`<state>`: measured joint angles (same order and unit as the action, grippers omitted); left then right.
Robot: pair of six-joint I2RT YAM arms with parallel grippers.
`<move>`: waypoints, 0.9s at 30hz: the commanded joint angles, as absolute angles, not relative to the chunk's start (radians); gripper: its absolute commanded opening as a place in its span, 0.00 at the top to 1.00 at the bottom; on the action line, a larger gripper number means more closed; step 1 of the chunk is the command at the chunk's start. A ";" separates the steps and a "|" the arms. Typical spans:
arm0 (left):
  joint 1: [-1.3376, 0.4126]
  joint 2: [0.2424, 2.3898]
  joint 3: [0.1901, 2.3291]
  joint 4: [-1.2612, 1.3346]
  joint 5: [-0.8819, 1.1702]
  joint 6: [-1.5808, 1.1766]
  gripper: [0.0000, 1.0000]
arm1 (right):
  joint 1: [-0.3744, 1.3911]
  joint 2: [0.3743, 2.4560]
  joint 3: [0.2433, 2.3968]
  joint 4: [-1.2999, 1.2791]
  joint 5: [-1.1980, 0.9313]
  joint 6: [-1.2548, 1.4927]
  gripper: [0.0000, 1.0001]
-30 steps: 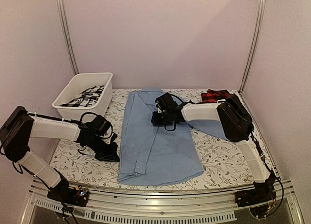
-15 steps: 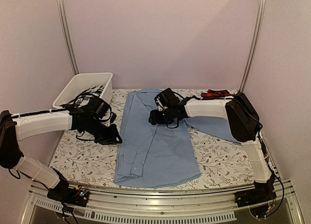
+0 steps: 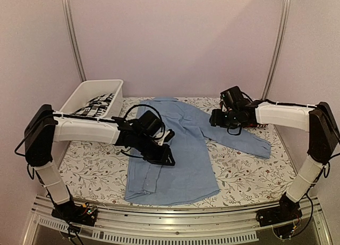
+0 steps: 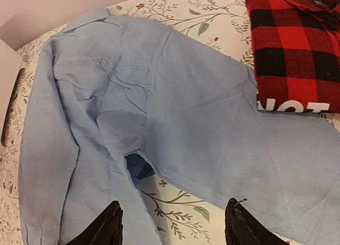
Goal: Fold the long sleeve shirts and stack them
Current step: Move the 1/3-folded shirt to the center of the board.
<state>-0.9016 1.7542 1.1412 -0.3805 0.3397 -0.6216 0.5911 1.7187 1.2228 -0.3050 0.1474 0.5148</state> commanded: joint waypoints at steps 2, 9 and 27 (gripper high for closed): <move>-0.947 1.846 1.196 -0.341 0.377 -0.567 0.76 | 0.550 1.585 1.059 -0.298 0.230 0.577 0.35; -0.961 1.874 1.155 -0.393 0.365 -0.544 0.76 | 0.383 1.383 0.809 -0.304 0.271 0.642 0.34; -0.961 1.854 0.995 -0.410 0.388 -0.545 0.77 | 0.096 1.116 0.492 -0.309 0.238 0.833 0.13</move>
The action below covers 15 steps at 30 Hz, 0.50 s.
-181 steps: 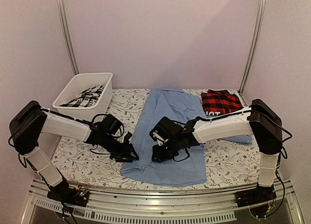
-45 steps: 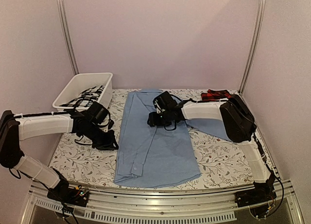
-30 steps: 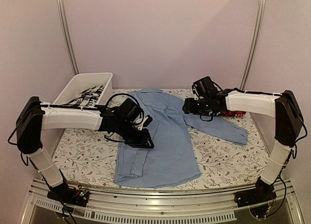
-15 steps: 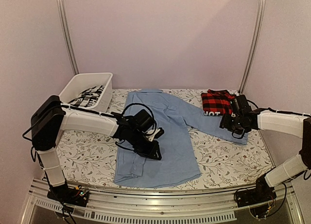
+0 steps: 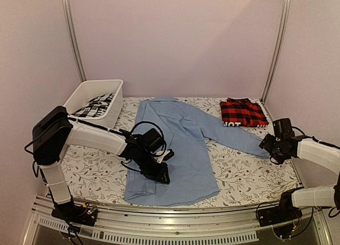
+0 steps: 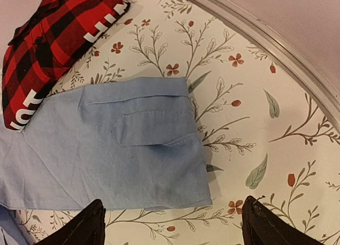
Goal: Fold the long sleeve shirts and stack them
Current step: Move the 1/3-folded shirt to the center of the board, then pick up the sleeve from the corner of the board.
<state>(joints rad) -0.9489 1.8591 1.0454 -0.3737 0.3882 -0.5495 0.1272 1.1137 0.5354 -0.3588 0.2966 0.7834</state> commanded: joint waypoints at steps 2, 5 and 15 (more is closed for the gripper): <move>-0.962 1.845 0.976 -0.407 0.388 -0.549 0.77 | 0.066 1.135 0.473 -0.260 0.194 0.834 0.14; -0.962 1.829 0.951 -0.409 0.382 -0.553 0.77 | 0.014 1.186 0.449 -0.190 0.121 0.828 0.17; -0.960 1.786 0.928 -0.424 0.364 -0.551 0.77 | -0.032 1.346 0.454 -0.050 0.036 0.825 0.31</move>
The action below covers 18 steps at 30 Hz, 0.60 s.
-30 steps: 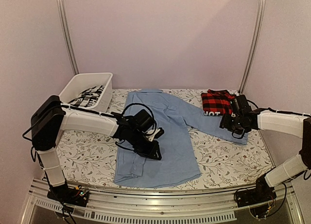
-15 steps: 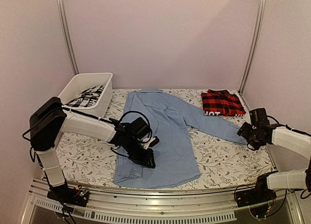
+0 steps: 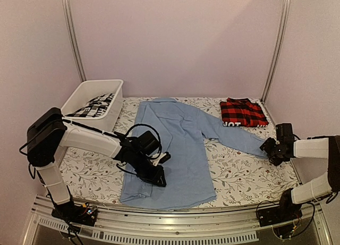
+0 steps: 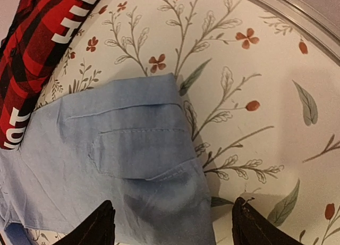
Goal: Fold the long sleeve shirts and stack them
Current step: Pick up the sleeve from the corner of the board.
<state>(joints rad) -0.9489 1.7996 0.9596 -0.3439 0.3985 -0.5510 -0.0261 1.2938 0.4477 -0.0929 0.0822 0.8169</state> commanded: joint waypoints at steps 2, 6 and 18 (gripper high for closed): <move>-0.959 1.771 0.933 -0.424 0.362 -0.551 0.77 | -0.032 1.356 0.471 -0.046 0.041 0.816 0.43; -0.955 1.746 0.966 -0.427 0.359 -0.548 0.76 | -0.032 1.355 0.527 -0.077 0.044 0.769 0.76; -0.883 1.652 1.073 -0.473 0.400 -0.539 0.76 | 0.232 1.217 0.901 -0.323 0.239 0.636 1.00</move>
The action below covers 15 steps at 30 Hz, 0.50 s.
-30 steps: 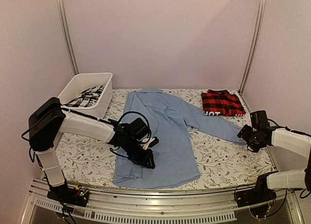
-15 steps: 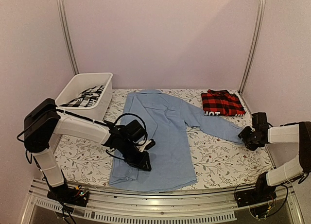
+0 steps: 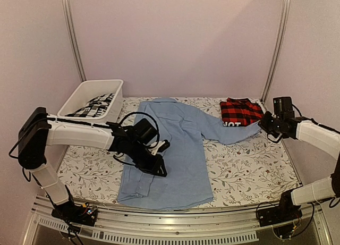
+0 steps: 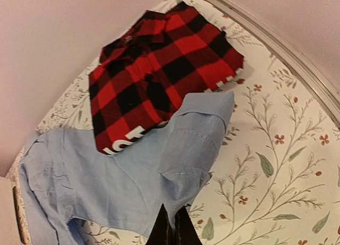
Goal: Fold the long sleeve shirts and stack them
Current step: Pick up the sleeve from the corner of the board, then place the sleeve of the 1/3-folded shirt.
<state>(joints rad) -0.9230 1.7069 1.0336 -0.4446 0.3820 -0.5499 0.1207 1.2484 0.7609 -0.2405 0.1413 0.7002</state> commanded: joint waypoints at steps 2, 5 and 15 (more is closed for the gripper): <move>-0.860 1.629 1.080 -0.477 0.404 -0.538 0.76 | 0.336 1.247 0.987 -0.341 0.281 0.614 1.00; -0.814 1.596 1.082 -0.479 0.407 -0.544 0.76 | 0.487 1.340 1.121 -0.342 0.315 0.570 1.00; -0.619 1.476 0.963 -0.403 0.424 -0.625 0.74 | 0.902 1.958 1.698 -0.410 0.282 0.372 0.99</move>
<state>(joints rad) -0.6712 1.5135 1.0119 -0.4335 0.4122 -0.5888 0.7906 1.7313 1.5150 -0.3313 0.3016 0.4885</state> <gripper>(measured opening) 0.255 0.013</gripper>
